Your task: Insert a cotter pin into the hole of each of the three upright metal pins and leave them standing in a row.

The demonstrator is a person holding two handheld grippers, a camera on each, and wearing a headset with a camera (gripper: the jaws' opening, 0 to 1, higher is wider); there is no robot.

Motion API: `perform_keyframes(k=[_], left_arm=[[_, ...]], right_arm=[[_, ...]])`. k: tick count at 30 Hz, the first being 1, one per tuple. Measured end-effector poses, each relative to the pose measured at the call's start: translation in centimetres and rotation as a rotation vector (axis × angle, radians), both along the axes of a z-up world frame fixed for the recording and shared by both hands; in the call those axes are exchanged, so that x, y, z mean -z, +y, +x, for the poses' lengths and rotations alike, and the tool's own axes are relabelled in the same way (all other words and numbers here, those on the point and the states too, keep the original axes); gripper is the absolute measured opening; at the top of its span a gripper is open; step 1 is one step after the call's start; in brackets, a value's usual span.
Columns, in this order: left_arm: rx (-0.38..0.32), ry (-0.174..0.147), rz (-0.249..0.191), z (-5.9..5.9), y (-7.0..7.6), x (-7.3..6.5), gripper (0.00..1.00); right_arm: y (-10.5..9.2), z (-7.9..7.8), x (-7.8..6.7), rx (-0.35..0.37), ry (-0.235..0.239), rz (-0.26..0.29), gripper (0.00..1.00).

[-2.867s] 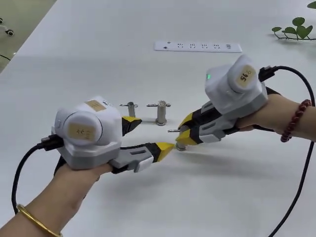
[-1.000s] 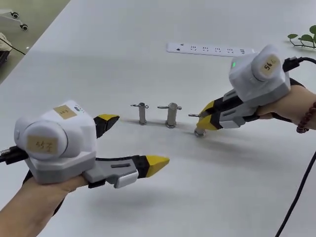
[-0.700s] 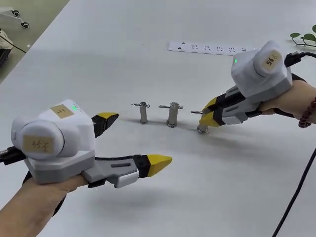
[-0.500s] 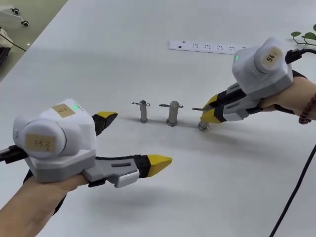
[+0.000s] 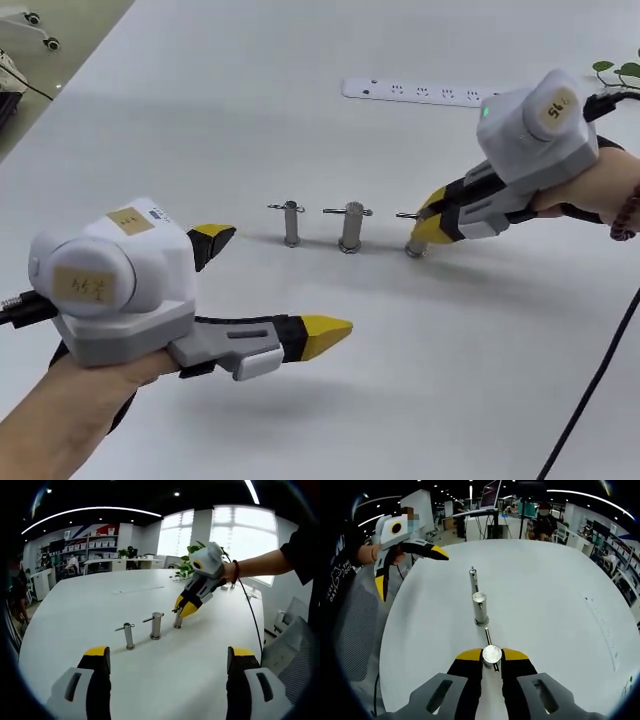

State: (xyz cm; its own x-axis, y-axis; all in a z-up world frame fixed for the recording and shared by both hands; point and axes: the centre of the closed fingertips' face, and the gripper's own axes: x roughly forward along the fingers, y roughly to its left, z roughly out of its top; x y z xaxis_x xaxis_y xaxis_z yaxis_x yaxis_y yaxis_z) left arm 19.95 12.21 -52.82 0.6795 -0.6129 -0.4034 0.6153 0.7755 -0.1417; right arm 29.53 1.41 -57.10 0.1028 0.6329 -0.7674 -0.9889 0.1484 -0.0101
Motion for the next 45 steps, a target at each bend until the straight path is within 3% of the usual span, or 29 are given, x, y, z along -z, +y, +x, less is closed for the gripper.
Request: perform_keyframes(k=[7, 12, 18, 27, 34, 36, 39, 45], left_arm=[[0.008, 0.008, 0.004, -0.1, -0.1, 0.2, 0.98], [0.014, 0.011, 0.006, -0.2, -0.2, 0.2, 0.99], [0.007, 0.011, 0.015, 0.0, 0.0, 0.1, 0.99], [-0.03, -0.013, 0.013, 0.8, 0.8, -0.7, 0.98], [-0.06, -0.014, 0.01, 1.5, 1.4, -1.1, 0.96], [-0.076, -0.016, 0.016, 1.9, 1.7, -1.2, 0.94], [-0.091, -0.016, 0.019, 2.1, 1.9, -1.2, 0.92], [-0.107, -0.012, 0.026, 2.6, 2.0, -1.0, 0.89]], right_arm=[[0.0, 0.1, 0.2, -0.003, 0.026, 0.001, 0.09], [0.0, -0.1, 0.4, 0.003, 0.018, 0.005, 0.1], [-0.1, -0.2, 0.2, 0.01, 0.007, 0.011, 0.21], [-0.7, 0.3, -1.8, 0.21, -0.013, 0.139, 0.34], [-0.9, -0.7, -3.6, 0.325, -0.028, 0.217, 0.42], [-1.1, -1.1, -4.0, 0.388, -0.006, 0.231, 0.43], [-1.1, -1.6, -4.8, 0.434, -0.039, 0.269, 0.46], [-1.0, -3.0, -4.8, 0.526, -0.022, 0.312, 0.53]])
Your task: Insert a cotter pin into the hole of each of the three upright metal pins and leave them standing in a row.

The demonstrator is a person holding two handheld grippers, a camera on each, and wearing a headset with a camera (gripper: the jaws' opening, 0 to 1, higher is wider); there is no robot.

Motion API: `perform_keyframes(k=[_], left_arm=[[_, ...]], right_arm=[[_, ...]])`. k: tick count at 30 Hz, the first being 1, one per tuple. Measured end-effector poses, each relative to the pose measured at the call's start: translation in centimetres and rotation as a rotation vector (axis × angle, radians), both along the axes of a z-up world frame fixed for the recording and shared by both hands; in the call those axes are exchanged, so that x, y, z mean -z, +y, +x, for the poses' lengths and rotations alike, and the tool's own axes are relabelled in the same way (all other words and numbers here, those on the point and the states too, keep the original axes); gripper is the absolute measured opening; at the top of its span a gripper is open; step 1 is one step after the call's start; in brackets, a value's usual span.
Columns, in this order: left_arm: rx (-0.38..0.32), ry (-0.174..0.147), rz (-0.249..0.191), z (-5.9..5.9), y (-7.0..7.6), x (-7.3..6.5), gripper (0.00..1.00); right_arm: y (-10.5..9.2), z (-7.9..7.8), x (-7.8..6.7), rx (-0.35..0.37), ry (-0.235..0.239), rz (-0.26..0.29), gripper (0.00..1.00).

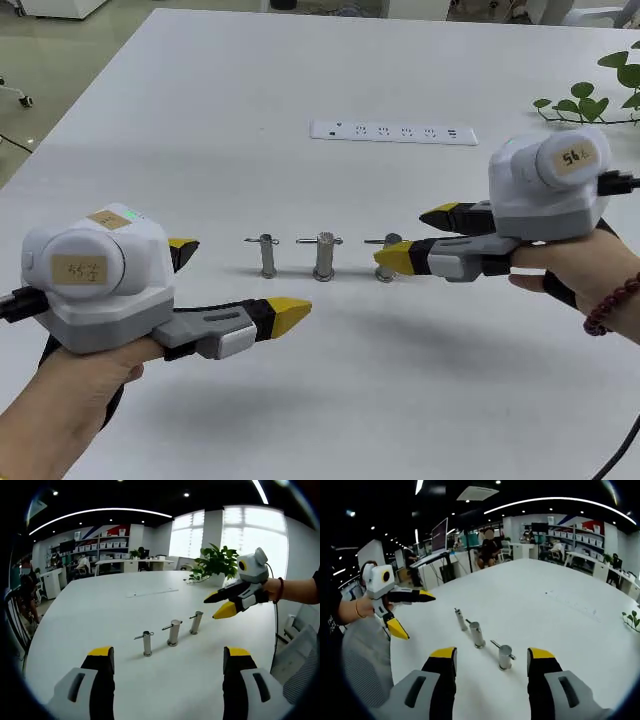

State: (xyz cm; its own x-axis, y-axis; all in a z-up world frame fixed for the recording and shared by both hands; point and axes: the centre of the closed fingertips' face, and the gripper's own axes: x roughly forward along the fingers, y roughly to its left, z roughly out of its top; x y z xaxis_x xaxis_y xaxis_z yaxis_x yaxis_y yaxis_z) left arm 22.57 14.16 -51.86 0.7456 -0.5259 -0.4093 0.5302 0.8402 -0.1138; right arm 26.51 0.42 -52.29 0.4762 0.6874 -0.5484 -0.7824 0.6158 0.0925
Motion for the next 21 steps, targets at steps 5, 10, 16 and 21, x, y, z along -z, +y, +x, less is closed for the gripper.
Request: perform_keyframes(k=[5, 10, 16, 21], left_arm=[[-0.01, -0.005, -0.007, 0.3, 0.1, -0.2, 0.87], [-0.011, 0.0, -0.007, 0.3, 0.1, 0.0, 0.86], [-0.014, 0.017, 0.003, 0.3, 0.2, 0.4, 0.85], [-0.033, 0.02, 0.003, 0.3, 0.5, 0.3, 0.86]], right_arm=[[0.1, -0.8, -0.1, 0.038, 0.0, 0.023, 0.55], [0.0, -1.3, -0.1, 0.075, -0.009, 0.017, 0.56], [-0.4, -1.9, 0.6, 0.14, 0.009, 0.025, 0.56], [-0.8, -2.4, 1.5, 0.182, 0.024, 0.033, 0.58]])
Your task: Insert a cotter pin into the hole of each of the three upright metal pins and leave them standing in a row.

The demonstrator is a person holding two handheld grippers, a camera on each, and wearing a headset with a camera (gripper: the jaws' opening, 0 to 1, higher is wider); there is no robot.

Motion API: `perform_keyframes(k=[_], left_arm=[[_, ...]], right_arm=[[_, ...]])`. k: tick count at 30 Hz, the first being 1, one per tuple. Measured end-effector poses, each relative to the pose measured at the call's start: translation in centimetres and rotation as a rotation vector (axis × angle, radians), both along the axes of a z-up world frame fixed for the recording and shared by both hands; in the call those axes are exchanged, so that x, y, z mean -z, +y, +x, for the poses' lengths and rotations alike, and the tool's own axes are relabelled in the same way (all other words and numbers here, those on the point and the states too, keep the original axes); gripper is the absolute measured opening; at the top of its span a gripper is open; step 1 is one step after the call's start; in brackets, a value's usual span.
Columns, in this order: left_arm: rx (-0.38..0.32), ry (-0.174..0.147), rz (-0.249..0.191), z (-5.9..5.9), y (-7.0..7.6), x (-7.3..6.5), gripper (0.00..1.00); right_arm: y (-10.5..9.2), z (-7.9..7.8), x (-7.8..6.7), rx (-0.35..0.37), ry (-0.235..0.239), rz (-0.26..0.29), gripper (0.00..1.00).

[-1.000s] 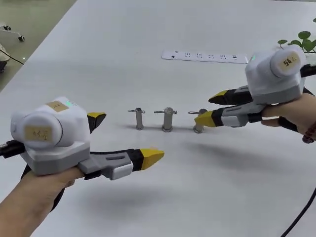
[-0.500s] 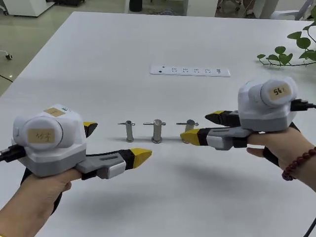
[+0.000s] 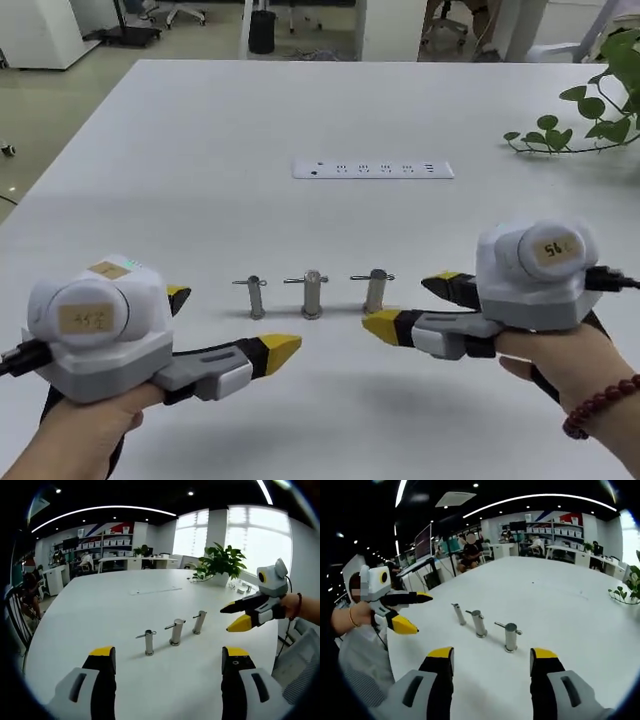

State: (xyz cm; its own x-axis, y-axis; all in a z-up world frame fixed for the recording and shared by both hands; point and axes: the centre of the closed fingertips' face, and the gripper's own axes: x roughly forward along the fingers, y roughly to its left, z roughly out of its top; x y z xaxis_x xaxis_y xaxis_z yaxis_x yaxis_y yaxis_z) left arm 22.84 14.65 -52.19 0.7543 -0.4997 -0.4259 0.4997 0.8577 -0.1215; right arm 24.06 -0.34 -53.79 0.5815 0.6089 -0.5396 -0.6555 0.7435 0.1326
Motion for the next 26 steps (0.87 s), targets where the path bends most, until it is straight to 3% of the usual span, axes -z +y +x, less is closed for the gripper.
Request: perform_keyframes(k=[6, 11, 26], left_arm=[[0.008, -0.001, 0.021, -0.15, -0.02, -0.2, 0.86], [0.001, -0.001, 0.006, -0.14, 0.0, -0.38, 0.87], [0.006, -0.018, 0.021, -0.37, -0.13, -0.58, 0.86]], right_arm=[[-0.24, -0.44, 0.43, 0.02, 0.008, 0.005, 0.59], [-0.17, -0.58, 0.47, 0.028, 0.002, -0.002, 0.6], [-0.09, -1.07, 0.5, 0.061, -0.009, 0.003, 0.62]])
